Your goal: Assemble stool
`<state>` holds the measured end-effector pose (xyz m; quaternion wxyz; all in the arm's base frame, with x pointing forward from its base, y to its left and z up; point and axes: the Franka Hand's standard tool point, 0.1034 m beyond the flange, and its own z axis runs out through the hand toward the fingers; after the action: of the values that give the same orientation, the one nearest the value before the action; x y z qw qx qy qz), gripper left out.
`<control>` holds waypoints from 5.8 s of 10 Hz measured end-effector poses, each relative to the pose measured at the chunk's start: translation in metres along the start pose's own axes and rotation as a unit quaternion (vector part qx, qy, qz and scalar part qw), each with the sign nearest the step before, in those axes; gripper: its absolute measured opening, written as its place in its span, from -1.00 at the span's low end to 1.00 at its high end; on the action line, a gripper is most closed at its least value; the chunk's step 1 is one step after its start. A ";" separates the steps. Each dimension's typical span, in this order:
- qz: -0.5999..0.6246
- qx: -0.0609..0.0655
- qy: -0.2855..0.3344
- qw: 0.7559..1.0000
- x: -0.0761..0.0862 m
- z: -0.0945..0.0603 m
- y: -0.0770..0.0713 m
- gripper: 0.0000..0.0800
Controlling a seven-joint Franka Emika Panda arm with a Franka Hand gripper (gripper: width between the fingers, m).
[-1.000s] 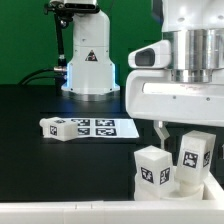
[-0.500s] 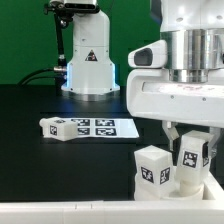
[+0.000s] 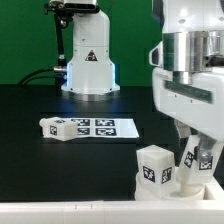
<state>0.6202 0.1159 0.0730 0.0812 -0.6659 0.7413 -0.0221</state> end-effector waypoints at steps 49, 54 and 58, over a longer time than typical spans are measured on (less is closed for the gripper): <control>-0.336 -0.072 -0.007 0.939 0.003 0.007 -0.017 -0.17; -0.069 -0.056 0.004 0.996 0.004 0.011 -0.014 -0.17; 0.127 -0.006 -0.007 0.992 0.007 0.012 -0.015 -0.17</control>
Offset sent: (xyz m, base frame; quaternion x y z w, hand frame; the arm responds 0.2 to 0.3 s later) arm 0.0000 0.0000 0.0000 0.0000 0.0000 0.1296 0.9916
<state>0.6359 0.1078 0.0629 0.0844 -0.5671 0.8193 -0.0031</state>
